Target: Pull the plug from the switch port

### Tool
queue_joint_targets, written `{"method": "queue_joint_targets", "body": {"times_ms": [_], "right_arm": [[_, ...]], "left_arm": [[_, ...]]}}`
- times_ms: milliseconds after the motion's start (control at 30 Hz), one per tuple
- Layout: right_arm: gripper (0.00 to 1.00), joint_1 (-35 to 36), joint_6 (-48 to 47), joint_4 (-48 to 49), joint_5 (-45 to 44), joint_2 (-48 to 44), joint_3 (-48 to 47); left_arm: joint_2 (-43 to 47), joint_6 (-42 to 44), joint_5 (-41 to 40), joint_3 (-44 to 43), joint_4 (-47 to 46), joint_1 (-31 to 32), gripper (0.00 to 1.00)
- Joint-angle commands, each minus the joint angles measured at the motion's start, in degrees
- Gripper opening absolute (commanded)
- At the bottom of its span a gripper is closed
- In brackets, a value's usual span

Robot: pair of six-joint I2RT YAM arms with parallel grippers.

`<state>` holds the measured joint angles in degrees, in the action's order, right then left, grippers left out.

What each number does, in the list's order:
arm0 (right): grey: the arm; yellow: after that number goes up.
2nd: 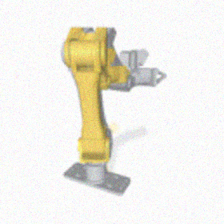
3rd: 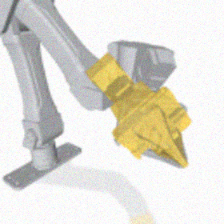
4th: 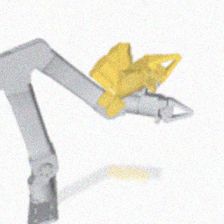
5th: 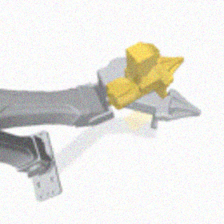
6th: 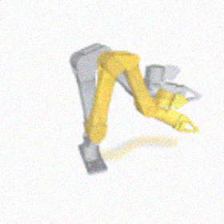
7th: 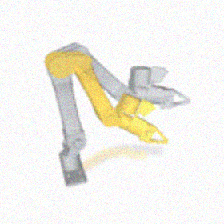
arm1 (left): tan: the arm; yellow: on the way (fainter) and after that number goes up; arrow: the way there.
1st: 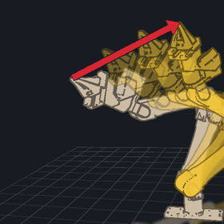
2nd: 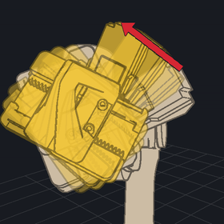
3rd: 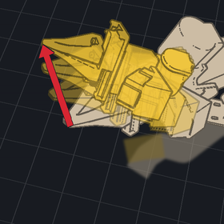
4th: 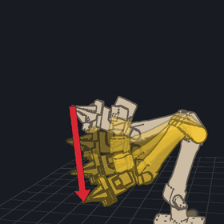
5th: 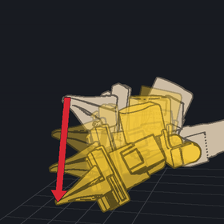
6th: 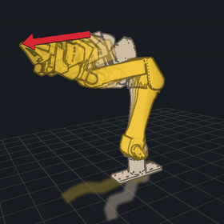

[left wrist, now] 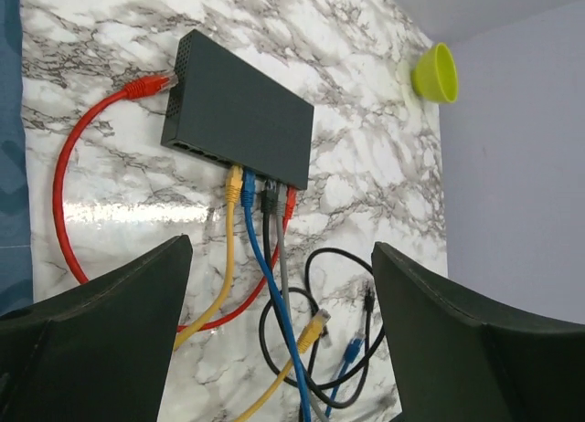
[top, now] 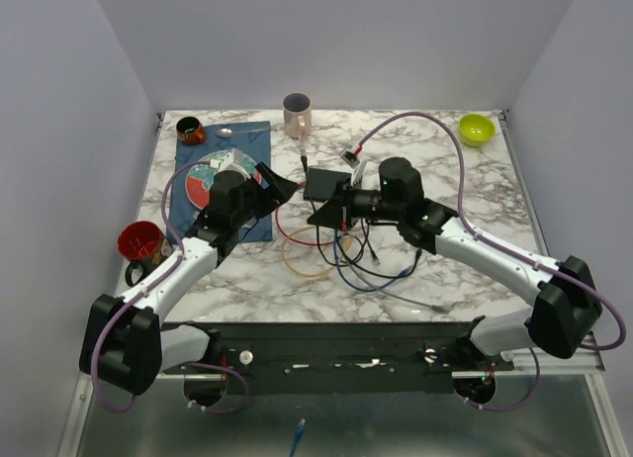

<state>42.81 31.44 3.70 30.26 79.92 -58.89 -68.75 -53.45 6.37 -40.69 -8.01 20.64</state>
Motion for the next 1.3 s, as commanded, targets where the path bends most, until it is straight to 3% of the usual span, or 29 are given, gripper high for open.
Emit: {"method": "queue_joint_targets", "body": {"times_ms": [0, 333, 467, 700, 767, 800, 900, 1000, 1033, 1133, 1267], "right_arm": [[0.01, 0.61, 7.31, 13.67, 12.18, -2.84, -0.87], [0.01, 0.61, 13.64, 20.38, 21.06, -8.11, -7.98], [0.01, 0.61, 9.78, 13.87, 15.36, -11.18, -10.81], [0.01, 0.52, 25.77, 35.21, 24.49, -6.72, -12.04], [0.01, 0.52, 20.81, 30.78, 19.16, -7.76, -11.77], [0.01, 0.52, 17.55, 21.53, 16.26, -9.33, -12.55], [0.01, 0.52, 8.48, 12.14, 3.35, -11.18, -14.32], [0.01, 0.26, 2.05, -0.95, -15.44, -11.72, -17.82], [0.01, 0.00, 1.35, -7.77, -25.59, -10.76, -18.79], [0.01, -3.15, 1.07, -13.09, -41.97, -10.40, -17.32], [0.01, -11.86, 6.26, -13.02, -47.21, -12.07, -13.27]], "left_arm": [[0.72, -0.68, -1.28, 1.84, 0.89, -0.52, 0.89], [0.03, -2.18, 1.53, 4.91, -1.39, -0.60, 0.87], [-2.96, -3.76, 4.17, 5.79, -4.02, -0.43, 0.82], [-4.55, -5.70, 5.41, 7.64, -6.14, -0.08, 0.81], [-4.38, -5.70, 5.49, 7.73, -6.14, -0.08, 0.81], [-4.11, -5.70, 5.49, 7.81, -6.14, -0.08, 0.81], [-3.06, -5.52, 4.88, 8.08, -5.44, -0.08, 0.80], [-2.62, -5.61, 4.35, 8.08, -4.56, -0.08, 0.80], [-2.53, -5.70, 4.09, 8.17, -4.21, -0.08, 0.80], [-1.65, -5.87, 2.95, 8.17, -2.45, -0.08, 0.80], [0.72, -5.26, 1.37, 8.17, 0.71, -0.08, 0.80]]}}
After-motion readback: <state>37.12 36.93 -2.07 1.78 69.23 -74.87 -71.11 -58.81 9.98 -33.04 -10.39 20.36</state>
